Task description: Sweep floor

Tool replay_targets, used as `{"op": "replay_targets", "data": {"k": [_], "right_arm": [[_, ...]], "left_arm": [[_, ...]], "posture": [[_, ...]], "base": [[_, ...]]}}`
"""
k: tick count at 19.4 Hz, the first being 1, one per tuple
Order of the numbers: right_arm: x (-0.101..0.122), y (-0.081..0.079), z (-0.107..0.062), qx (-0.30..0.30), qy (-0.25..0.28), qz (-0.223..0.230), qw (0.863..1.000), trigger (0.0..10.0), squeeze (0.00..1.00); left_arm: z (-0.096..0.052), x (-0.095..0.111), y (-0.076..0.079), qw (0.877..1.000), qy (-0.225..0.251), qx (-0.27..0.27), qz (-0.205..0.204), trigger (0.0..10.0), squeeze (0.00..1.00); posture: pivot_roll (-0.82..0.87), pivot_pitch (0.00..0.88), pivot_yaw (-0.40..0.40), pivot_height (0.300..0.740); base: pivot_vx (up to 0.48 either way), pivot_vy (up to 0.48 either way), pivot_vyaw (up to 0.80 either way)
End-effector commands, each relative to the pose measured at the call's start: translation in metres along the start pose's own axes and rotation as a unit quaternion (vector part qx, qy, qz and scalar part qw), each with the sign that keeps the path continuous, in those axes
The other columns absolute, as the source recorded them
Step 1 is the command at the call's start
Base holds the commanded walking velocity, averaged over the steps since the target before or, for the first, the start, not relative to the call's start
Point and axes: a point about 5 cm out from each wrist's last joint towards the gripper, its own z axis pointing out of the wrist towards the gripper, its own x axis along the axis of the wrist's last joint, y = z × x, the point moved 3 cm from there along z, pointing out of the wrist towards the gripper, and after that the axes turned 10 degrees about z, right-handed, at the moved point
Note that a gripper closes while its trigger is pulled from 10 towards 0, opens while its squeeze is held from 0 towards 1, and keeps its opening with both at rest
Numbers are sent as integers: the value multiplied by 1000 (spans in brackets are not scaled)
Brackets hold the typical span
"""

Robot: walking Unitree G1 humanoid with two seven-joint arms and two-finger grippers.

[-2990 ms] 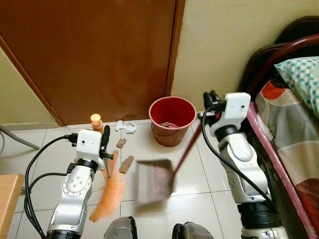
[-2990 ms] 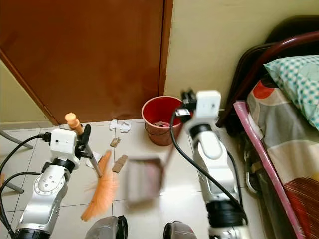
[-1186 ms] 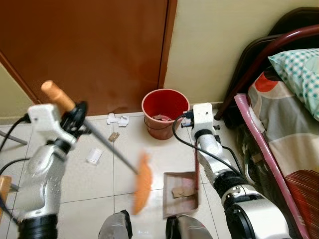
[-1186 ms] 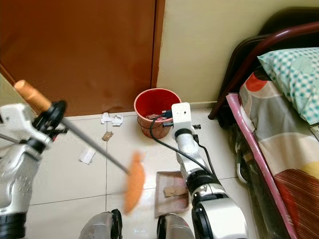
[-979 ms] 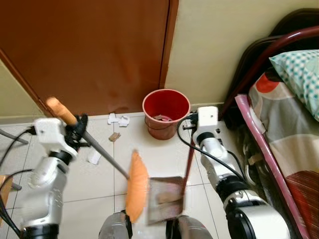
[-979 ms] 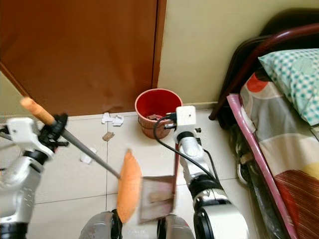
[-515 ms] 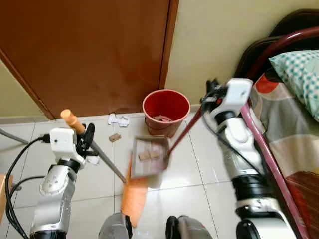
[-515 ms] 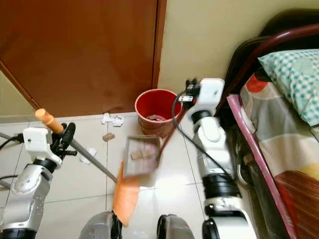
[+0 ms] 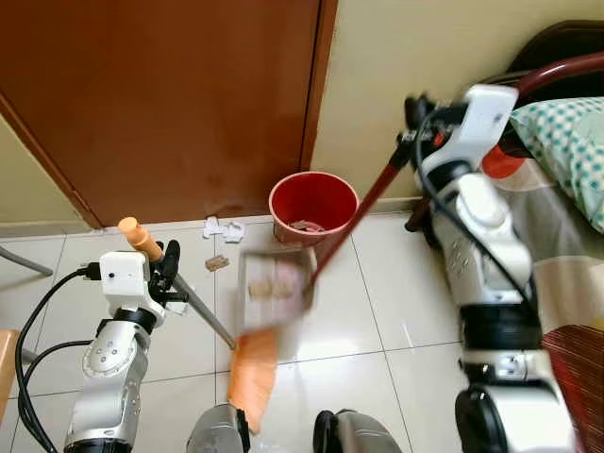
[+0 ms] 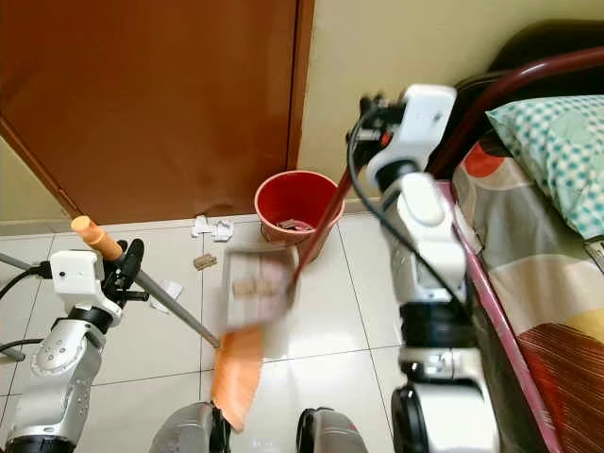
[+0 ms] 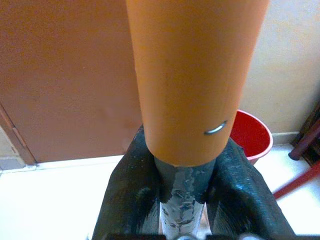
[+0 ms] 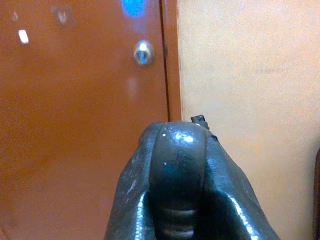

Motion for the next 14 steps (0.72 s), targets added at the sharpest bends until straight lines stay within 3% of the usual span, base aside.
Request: {"op": "replay_targets", "data": {"k": [1,6,9,10,12,14], "right_arm": [[37,-4,7,11,55,3,998,10000,0],[92,-6,23,18,138,1,990,10000,0],[123,-12,25,36,193,-80,977,10000,0],[124,-13,26,38,196,-97,975,10000,0],[111,-24,23,56,205,-182,960,10000,0],[98,-33,22,69,206,-219,951,10000,0]], "left_arm": [[-12,-29,0,998,-65,-1,24,10000,0],[-8,-29,8,998,-63,-6,19,10000,0],[-8,-30,12,998,-63,-15,20,10000,0],[-8,-30,12,998,-63,-16,21,10000,0],[-7,-30,14,998,-62,-17,22,10000,0],[-6,-29,15,998,-61,-18,22,10000,0]], "posture": [[37,105,-58,740],[39,98,-52,740],[37,98,-49,740],[37,98,-49,740],[35,100,-50,740],[34,102,-51,740]], "base": [[0,0,0],[0,0,0],[0,0,0],[0,0,0],[0,0,0],[0,0,0]]}}
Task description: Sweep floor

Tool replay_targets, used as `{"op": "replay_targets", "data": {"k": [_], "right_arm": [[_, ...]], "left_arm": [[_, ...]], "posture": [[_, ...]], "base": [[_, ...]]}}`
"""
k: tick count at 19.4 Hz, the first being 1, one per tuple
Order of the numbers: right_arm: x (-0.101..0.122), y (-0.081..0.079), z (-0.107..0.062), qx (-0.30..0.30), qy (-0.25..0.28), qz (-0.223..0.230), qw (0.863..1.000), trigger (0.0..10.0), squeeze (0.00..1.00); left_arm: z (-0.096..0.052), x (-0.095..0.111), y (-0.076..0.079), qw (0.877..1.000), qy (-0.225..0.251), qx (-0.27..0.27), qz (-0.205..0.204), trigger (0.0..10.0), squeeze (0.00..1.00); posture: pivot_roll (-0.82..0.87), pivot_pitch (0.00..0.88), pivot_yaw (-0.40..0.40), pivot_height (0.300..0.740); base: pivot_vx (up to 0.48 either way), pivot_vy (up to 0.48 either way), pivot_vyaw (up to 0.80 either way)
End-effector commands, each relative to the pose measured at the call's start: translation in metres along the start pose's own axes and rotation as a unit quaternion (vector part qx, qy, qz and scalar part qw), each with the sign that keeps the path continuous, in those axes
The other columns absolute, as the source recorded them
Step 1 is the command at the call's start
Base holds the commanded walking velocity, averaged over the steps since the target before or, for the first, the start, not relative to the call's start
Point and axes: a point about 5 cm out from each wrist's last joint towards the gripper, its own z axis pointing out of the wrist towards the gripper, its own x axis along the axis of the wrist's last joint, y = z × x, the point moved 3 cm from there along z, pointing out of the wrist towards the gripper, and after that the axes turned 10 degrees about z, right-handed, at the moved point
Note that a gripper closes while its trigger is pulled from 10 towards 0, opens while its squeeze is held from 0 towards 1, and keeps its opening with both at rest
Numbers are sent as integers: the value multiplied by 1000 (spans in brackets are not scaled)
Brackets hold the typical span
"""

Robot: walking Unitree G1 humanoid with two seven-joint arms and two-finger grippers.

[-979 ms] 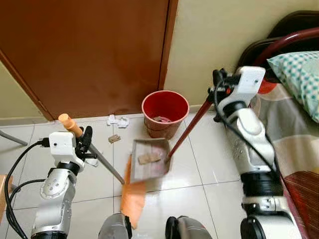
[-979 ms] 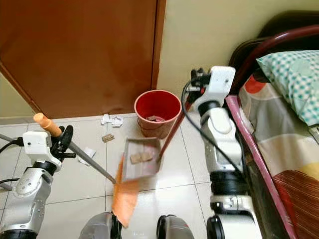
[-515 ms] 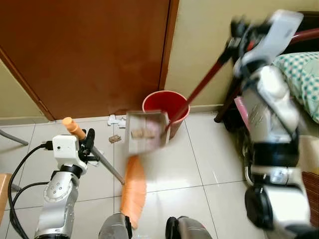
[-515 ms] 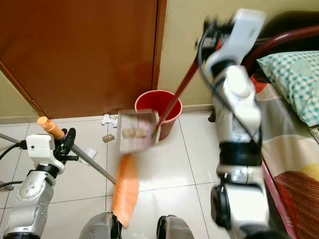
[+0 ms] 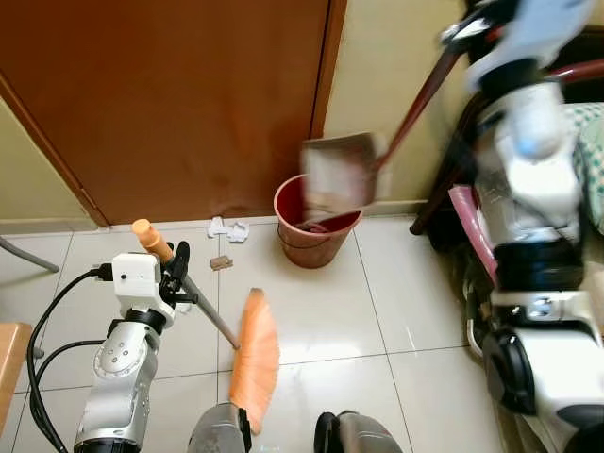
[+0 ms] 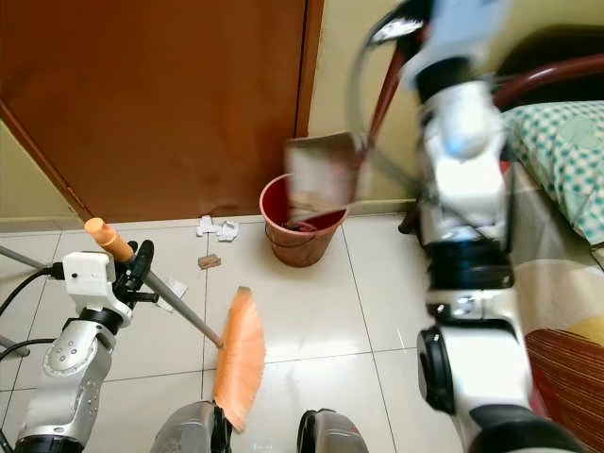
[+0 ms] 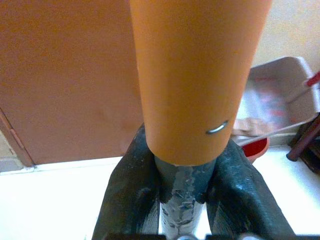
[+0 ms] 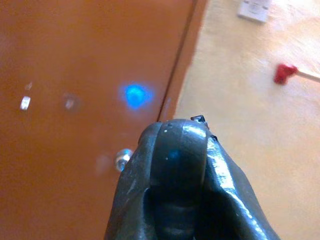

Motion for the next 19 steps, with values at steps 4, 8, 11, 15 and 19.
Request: {"op": "replay_targets", "data": {"k": [4,8,11,15,19], "right_arm": [[-6,-46,-10,75,50,-96,991,10000,0],[-17,-71,-21,122,54,-113,985,10000,0],[-19,-77,-24,130,59,-115,983,10000,0],[-21,-85,-29,146,68,-126,979,10000,0],[-22,-86,-31,149,70,-127,978,10000,0]], "left_arm": [[-10,-29,7,998,-66,-11,23,10000,0],[-10,-29,7,997,-65,-11,24,10000,0],[-10,-30,7,997,-66,-11,24,10000,0],[-10,-29,9,997,-66,-13,25,10000,0],[-9,-29,11,997,-64,-18,27,10000,0]], "posture": [[37,104,-54,740],[38,109,-56,740],[39,110,-57,740],[33,113,-54,740],[33,113,-54,740]], "base": [[0,0,0],[0,0,0],[0,0,0],[0,0,0],[0,0,0]]}}
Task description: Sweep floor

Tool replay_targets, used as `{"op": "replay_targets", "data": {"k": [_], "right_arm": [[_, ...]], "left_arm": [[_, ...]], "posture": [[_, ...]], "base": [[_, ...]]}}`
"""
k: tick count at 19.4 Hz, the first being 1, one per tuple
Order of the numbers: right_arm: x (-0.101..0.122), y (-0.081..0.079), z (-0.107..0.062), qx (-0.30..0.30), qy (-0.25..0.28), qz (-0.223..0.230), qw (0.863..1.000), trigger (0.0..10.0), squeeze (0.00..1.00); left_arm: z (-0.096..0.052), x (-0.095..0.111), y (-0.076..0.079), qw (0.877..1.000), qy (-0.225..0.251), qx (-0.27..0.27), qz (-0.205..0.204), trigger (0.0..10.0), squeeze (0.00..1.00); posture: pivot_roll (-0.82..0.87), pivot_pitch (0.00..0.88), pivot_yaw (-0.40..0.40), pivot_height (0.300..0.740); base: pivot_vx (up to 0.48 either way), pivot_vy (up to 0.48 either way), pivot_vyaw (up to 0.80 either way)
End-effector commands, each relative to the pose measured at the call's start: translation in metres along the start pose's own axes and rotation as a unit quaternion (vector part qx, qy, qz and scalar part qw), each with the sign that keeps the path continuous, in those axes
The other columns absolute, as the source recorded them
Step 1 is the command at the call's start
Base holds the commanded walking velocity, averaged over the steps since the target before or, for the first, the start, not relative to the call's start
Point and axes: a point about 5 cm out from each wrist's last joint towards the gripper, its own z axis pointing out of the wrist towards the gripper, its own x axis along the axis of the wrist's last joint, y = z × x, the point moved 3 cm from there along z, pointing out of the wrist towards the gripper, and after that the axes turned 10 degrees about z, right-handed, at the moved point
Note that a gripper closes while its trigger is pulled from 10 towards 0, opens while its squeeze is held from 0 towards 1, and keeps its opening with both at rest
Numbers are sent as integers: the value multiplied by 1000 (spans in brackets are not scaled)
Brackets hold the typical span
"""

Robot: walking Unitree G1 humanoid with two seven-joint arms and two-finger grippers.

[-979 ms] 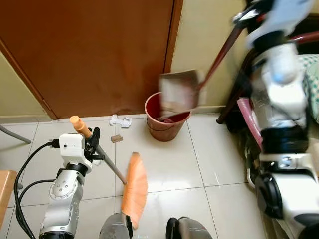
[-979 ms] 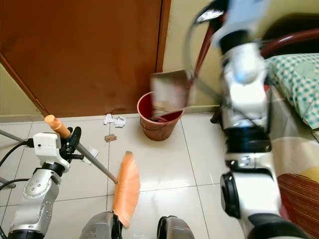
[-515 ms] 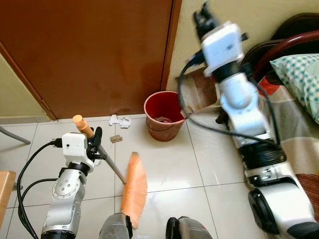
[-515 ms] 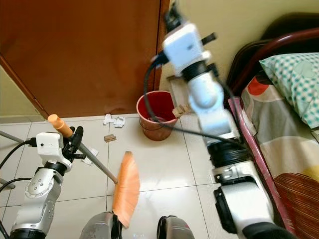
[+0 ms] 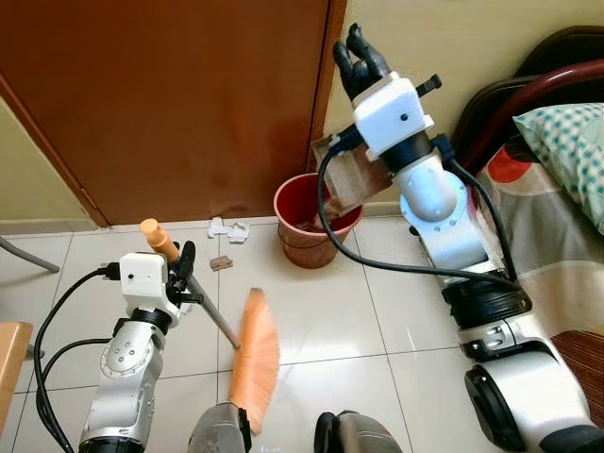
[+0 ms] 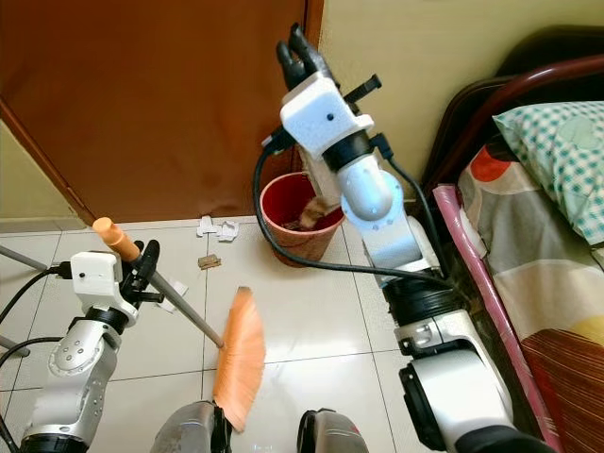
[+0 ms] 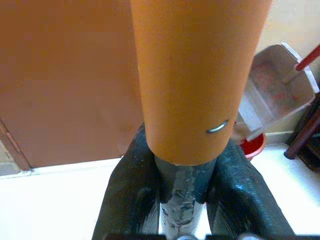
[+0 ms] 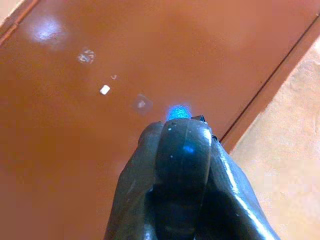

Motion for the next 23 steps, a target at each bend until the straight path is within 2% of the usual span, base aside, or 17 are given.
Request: {"op": "replay_targets", "data": {"k": [1,4,8,9,11,14,17,19,20,23], "right_arm": [[11,2,2,1,32,-20,999,10000,0],[15,5,3,-5,39,-20,999,10000,0],[43,18,19,-41,82,16,996,10000,0],[43,18,19,-41,82,16,996,10000,0],[60,26,29,-63,104,54,991,10000,0],[70,32,37,-84,114,119,983,10000,0],[69,33,38,-87,107,149,979,10000,0],[65,31,39,-91,94,194,972,10000,0],[58,30,37,-101,73,244,962,10000,0],[46,26,33,-111,44,285,951,10000,0]], "left_arm": [[-10,-29,4,998,-66,-10,20,10000,0],[-9,-28,4,998,-65,-10,21,10000,0],[-9,-28,4,998,-65,-10,23,10000,0],[-9,-28,4,998,-65,-10,23,10000,0],[-8,-28,4,998,-64,-11,23,10000,0],[-8,-27,5,998,-63,-13,24,10000,0],[-7,-27,4,998,-63,-13,25,10000,0],[-8,-28,3,998,-64,-11,26,10000,0],[-9,-28,1,997,-65,-9,27,10000,0],[-10,-29,-2,997,-67,-4,29,10000,0]], "posture": [[33,113,-54,740],[33,113,-54,740],[33,114,-51,740],[33,114,-51,740],[34,109,-51,740],[36,106,-53,740],[41,102,-57,740],[43,100,-58,740],[45,98,-58,740],[51,94,-59,740]], "base": [[0,0,0],[0,0,0],[0,0,0],[0,0,0],[0,0,0],[0,0,0],[0,0,0],[0,0,0],[0,0,0],[0,0,0]]}}
